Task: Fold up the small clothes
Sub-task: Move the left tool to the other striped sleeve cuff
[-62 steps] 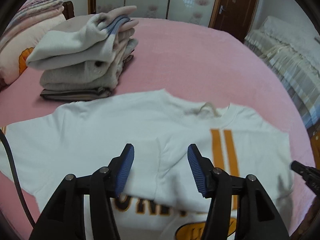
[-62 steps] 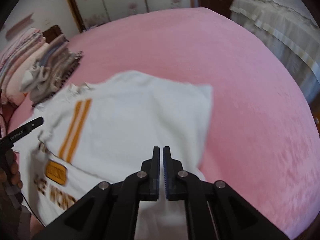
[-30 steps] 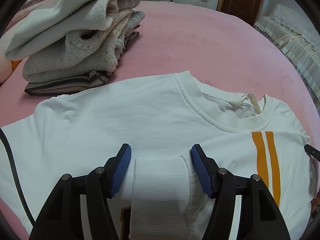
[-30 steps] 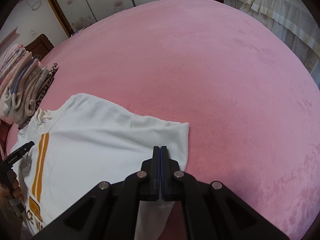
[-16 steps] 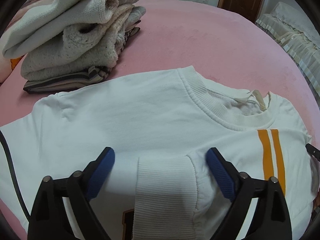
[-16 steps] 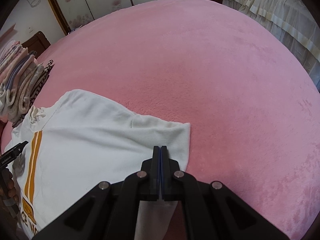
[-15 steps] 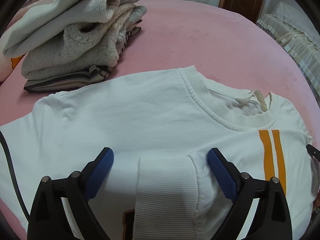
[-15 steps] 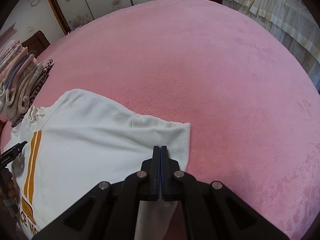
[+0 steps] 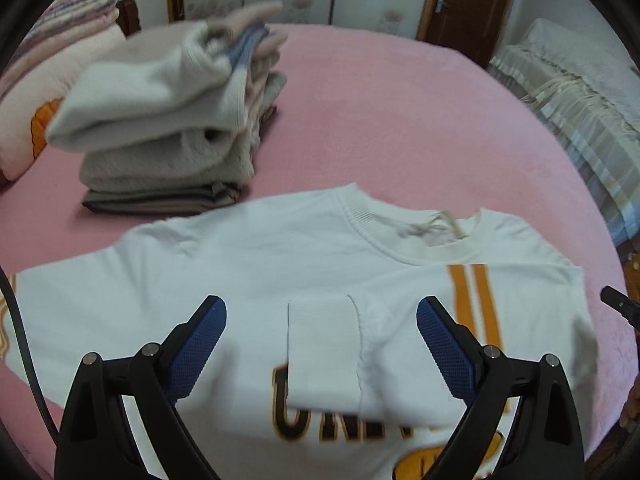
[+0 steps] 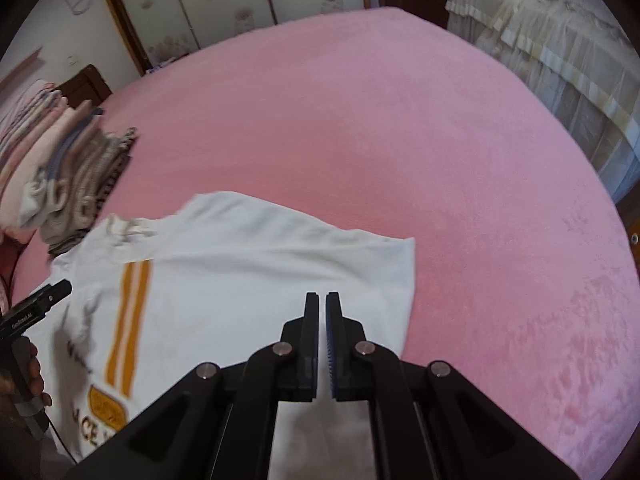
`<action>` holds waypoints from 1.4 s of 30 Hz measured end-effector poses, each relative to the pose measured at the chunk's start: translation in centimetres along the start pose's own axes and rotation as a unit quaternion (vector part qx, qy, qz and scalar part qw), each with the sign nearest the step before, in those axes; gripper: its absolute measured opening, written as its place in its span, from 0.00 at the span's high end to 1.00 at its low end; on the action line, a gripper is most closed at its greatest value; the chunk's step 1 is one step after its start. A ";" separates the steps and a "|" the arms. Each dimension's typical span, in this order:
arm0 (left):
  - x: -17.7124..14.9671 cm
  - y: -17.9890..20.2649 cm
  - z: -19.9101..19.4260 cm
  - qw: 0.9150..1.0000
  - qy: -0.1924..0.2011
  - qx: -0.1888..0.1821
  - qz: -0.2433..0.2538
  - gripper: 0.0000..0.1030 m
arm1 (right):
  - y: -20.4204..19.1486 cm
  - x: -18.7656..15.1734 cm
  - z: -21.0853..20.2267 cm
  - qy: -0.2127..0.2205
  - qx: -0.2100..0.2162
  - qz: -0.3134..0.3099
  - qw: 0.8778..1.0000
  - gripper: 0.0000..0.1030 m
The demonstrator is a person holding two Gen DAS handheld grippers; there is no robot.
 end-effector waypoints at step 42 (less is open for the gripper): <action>-19.5 -43.9 -6.0 0.870 -0.138 0.158 -0.446 0.21 | -45.6 -16.1 0.2 -0.056 0.191 -0.317 0.927 0.77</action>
Point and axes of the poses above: each gripper's, at about its wrist camera, not at the fingertips, and z roughly the way its jaws point, y to its right, x to its top, the point moved 6 cm from there along z, roughly the way its jaws point, and after that the axes turned 10 degrees about z, right-handed, at the moved point
